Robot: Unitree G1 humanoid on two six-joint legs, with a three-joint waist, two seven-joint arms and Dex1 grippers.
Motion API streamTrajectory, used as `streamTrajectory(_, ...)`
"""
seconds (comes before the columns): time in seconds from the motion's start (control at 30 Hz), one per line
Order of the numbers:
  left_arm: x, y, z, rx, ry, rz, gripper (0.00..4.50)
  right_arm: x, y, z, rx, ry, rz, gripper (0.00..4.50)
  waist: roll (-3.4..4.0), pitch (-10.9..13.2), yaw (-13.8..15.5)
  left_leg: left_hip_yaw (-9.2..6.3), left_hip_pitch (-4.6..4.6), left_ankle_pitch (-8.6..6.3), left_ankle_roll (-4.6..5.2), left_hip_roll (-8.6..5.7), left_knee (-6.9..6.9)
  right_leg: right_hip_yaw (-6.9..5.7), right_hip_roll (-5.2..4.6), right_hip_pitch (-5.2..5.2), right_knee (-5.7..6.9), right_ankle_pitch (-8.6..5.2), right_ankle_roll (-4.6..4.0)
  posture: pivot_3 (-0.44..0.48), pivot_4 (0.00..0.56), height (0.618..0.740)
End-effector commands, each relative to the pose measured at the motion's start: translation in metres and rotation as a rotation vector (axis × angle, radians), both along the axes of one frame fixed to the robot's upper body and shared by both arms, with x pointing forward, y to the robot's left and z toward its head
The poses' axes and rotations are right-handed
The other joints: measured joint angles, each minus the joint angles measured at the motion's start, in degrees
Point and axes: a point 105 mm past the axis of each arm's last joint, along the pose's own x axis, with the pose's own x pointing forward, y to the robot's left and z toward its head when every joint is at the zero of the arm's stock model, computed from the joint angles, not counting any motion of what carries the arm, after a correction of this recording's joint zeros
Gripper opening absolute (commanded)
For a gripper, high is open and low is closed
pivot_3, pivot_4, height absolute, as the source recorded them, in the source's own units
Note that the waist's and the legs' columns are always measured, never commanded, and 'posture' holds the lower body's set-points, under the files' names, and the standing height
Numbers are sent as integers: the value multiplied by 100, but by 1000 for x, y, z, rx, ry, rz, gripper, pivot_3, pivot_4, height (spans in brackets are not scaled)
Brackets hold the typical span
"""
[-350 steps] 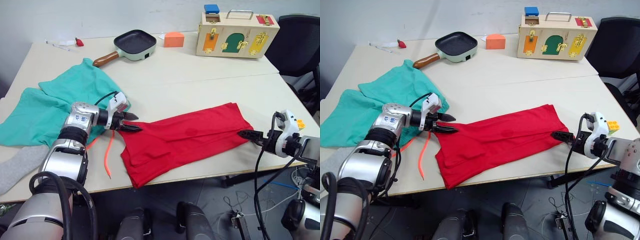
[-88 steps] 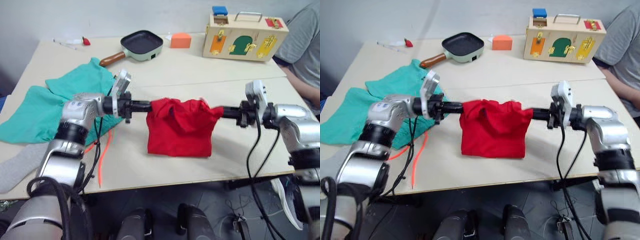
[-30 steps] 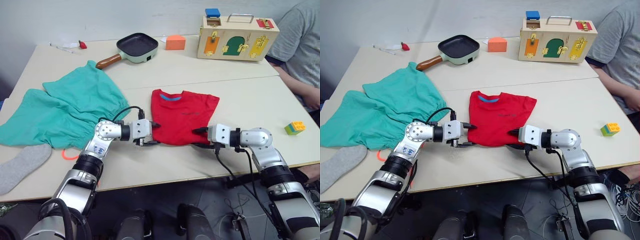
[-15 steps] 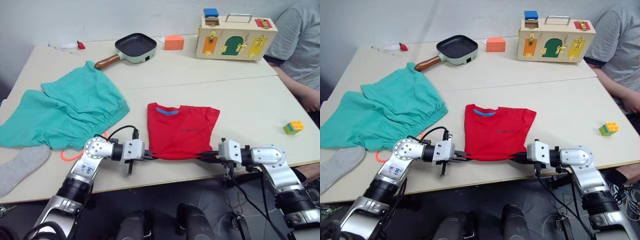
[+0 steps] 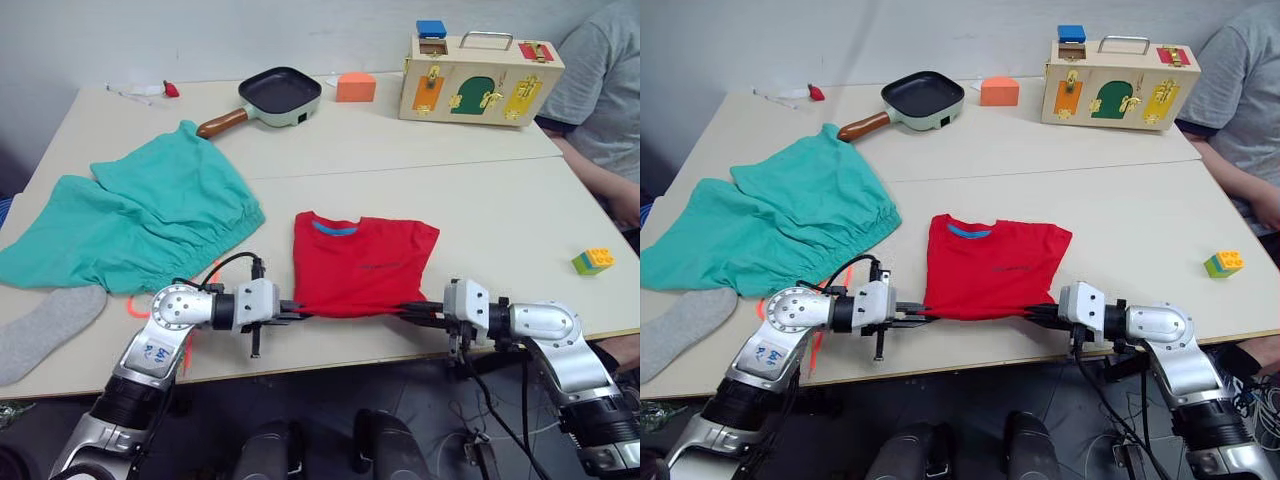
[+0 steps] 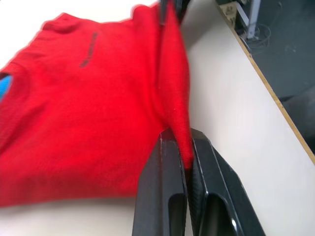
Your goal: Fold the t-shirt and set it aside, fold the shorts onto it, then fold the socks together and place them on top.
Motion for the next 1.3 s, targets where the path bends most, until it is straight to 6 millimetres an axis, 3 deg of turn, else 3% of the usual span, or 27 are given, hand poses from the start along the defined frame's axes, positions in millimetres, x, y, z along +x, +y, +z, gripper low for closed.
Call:
streamTrajectory(0.03, -4, 14, 16, -61, -28, 27, 14, -3, -18, 10, -2, -21, -48, 0, 0, 0, 2, 0, 0, -1, -1, 0, 0, 0, 0, 0, 0, 0, 0, 0, 150, 740)
streamTrajectory(0.37, -18, 14, 6, -66, 38, -5, 14, -7, -19, 4, -10, 0, -45, 0, 0, 0, 10, 0, 1, -13, -23, 0, 0, 0, 0, 1, -2, 0, -1, 0, 150, 740)
streamTrajectory(0.43, -17, 12, 5, -70, 47, 4, 506, -4, -18, 5, 12, -2, -62, 0, 14, 2, -10, -28, -2, -11, -18, -6, -5, -27, -4, 31, -23, 0, 1, 0, 150, 740)
streamTrajectory(0.5, -15, 14, 5, -64, 43, 21, 969, -1, -19, 7, 21, -1, -81, 0, 25, 9, -25, -149, -2, 24, 19, -44, -18, -161, -29, 123, -33, 1, 7, 0, 150, 740)
streamTrajectory(0.67, -19, 25, 6, -44, 24, 13, 2521, -6, -27, 12, 34, 30, -83, 0, 35, 15, 96, -136, 0, 31, 14, -45, -11, -143, -46, 104, -43, -3, 8, 0, 150, 740)
streamTrajectory(0.73, -21, 33, 9, -46, 28, 22, 2521, -11, -30, 16, 49, 57, -73, 0, 36, 16, 135, -133, 0, 14, -17, -45, -11, -137, -49, 99, -50, -3, 7, 0, 150, 740)
streamTrajectory(0.77, -24, 39, 10, -43, 34, 28, 2547, -14, -33, 18, 46, 56, -71, 527, 36, 16, 145, -133, 0, 13, -19, -45, -11, -136, -49, 97, -50, -3, 7, 0, 150, 740)
streamTrajectory(1.0, -32, 69, 24, -79, 50, 126, 2547, -41, -64, 43, 30, 58, -148, 2822, 44, 20, 190, -132, -3, 6, -20, -44, -18, -132, -53, 94, -61, -4, 6, 0, 150, 740)
streamTrajectory(1.17, -30, 79, 52, -175, 47, 183, 2547, -36, -81, 68, 61, -32, -259, 4486, 43, 20, 226, -124, 0, 6, -19, -43, -17, -118, -52, 94, -64, -2, 9, 0, 150, 740)
streamTrajectory(1.23, -26, 75, 61, -213, 41, 181, 2547, -33, -75, 75, 109, -52, -237, 4486, 44, 20, 224, -120, 2, 6, -20, -39, -18, -114, -49, 92, -63, -2, 9, 0, 150, 740)
streamTrajectory(1.3, -21, 64, 67, -243, 41, 158, 2141, -28, -61, 77, 165, -42, -198, 4500, 43, 20, 229, -114, 1, 6, -22, -37, -18, -109, -45, 86, -62, -2, 8, 0, 150, 740)
